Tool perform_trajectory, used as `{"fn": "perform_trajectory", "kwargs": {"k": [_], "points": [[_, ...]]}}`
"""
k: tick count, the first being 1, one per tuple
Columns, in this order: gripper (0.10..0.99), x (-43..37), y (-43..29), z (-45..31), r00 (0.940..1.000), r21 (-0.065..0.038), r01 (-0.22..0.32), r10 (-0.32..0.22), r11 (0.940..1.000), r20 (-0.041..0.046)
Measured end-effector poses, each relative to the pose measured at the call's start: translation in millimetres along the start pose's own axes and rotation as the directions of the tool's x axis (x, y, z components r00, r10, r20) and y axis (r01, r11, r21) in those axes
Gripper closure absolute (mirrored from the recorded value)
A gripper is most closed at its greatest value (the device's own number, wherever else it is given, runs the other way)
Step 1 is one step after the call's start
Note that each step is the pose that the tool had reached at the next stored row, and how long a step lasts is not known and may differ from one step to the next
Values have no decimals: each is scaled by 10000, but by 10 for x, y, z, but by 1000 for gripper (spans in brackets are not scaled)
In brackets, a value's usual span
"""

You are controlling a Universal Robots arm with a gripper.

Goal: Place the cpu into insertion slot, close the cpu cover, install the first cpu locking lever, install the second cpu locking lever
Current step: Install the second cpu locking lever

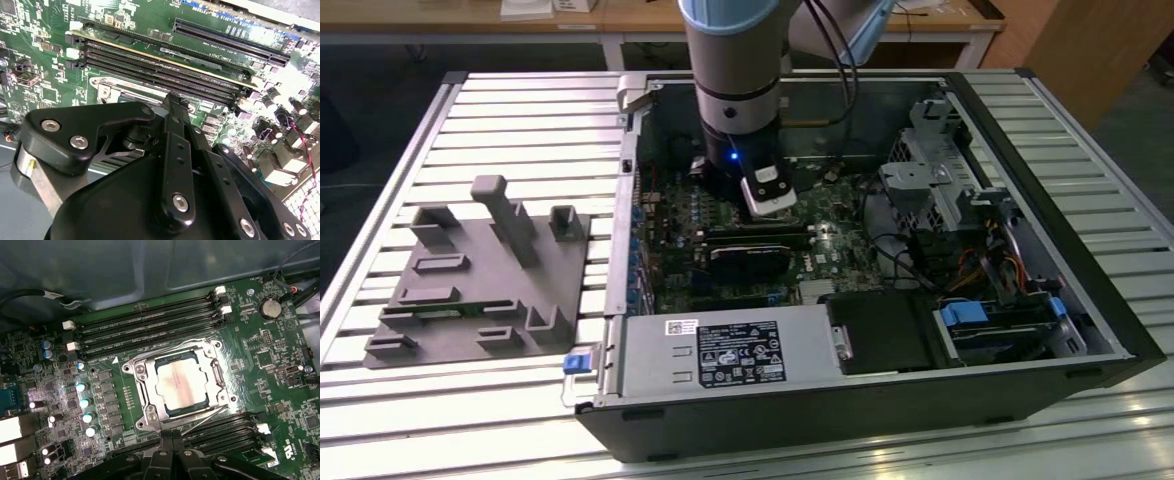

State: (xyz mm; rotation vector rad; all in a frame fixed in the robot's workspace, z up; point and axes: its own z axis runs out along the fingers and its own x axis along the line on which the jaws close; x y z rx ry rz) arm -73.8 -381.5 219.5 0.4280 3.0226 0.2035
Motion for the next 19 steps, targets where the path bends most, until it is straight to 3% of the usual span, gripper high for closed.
{"fn": "perform_trajectory", "kwargs": {"k": [6,12,14,19], "points": [[980,-6,-57,14,10000,-256,5,-7,9997,-77],[980,-4,-88,41,9997,-713,55,-70,9974,-217],[980,-5,-95,45,9996,-766,116,-135,9970,-241],[980,-12,-123,51,9991,-789,305,-327,9964,-271]]}}
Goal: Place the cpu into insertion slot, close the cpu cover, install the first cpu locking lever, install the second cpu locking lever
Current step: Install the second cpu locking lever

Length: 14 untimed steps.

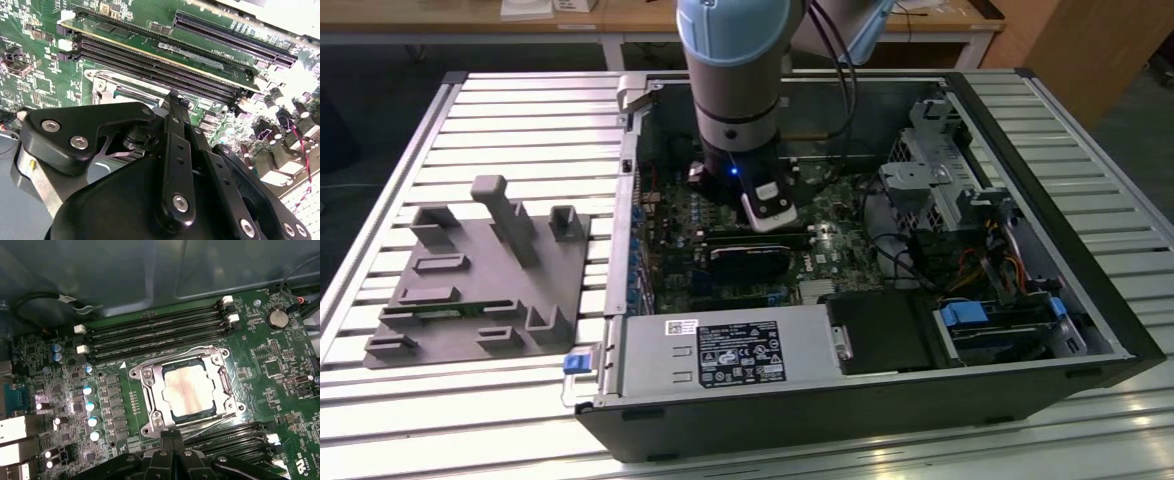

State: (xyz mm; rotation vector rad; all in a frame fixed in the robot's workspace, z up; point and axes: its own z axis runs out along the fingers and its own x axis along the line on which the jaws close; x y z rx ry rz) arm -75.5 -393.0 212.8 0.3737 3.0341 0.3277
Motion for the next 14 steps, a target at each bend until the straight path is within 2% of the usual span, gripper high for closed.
{"fn": "perform_trajectory", "kwargs": {"k": [5,10,14], "points": [[980,-7,-32,4,9999,-30,156,-156,9999,-41],[980,-12,-51,4,9994,-177,337,-339,9993,-111],[980,-19,-80,3,9989,-207,447,-450,9988,-137]]}}
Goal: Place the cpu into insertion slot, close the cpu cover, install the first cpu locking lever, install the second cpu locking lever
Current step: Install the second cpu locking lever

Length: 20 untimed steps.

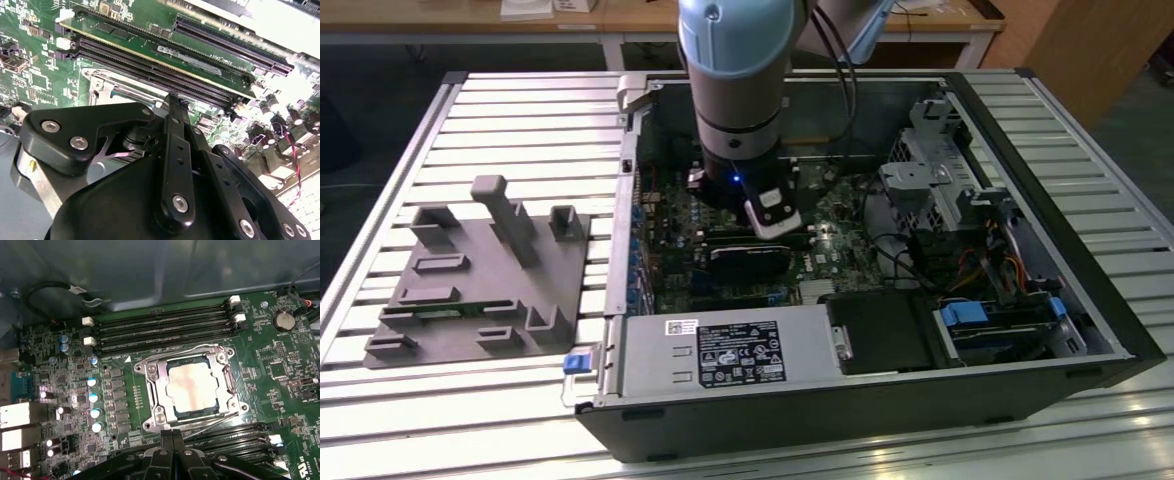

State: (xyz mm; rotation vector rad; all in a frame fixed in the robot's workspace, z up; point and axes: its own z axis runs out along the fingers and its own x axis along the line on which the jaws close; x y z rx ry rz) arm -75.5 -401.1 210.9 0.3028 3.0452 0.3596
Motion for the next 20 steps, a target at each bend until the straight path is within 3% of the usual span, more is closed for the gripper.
{"fn": "perform_trajectory", "kwargs": {"k": [4,13,20], "points": [[980,-4,-27,14,9999,-28,123,-123,9999,-34],[980,37,-53,51,9992,-388,362,-369,9986,-158],[980,54,-67,97,9987,-519,454,-465,9976,-202]]}}
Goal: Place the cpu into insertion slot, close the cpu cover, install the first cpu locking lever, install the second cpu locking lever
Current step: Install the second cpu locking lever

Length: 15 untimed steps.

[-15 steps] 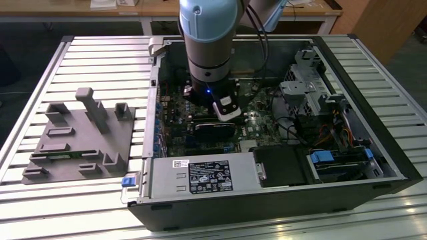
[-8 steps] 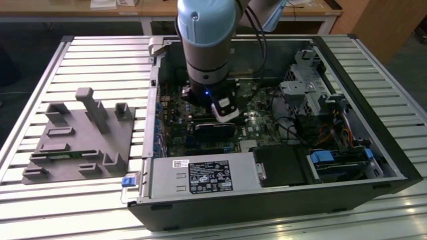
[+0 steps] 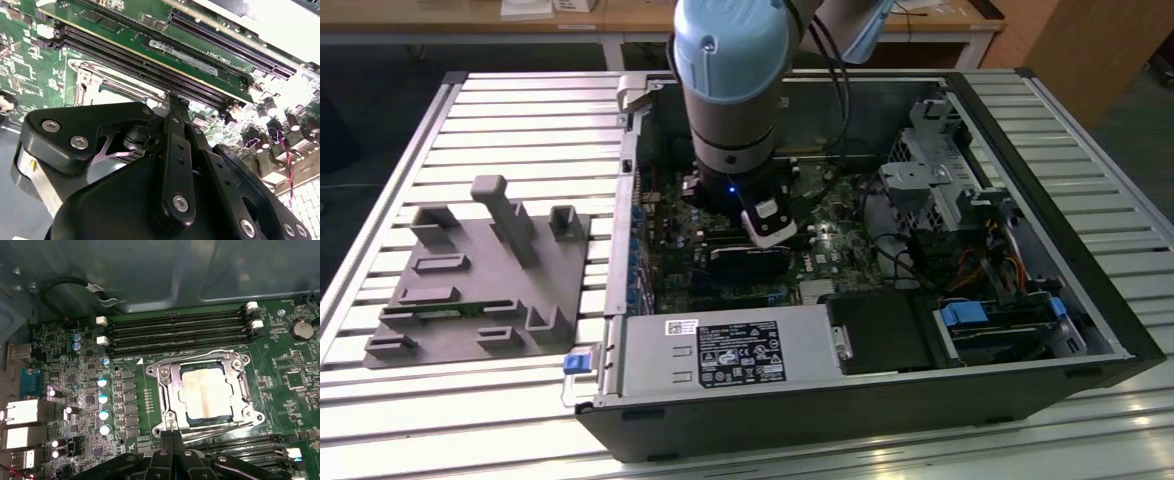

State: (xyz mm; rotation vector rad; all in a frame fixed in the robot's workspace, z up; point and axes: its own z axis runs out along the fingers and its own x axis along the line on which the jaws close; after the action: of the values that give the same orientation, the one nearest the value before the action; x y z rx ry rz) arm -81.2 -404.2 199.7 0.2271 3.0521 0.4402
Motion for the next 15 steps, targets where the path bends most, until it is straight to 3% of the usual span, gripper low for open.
{"fn": "perform_trajectory", "kwargs": {"k": [5,15], "points": [[980,38,-14,29,10000,-72,19,-19,10000,-17],[980,66,-19,68,10000,-78,46,-46,10000,-26]]}}
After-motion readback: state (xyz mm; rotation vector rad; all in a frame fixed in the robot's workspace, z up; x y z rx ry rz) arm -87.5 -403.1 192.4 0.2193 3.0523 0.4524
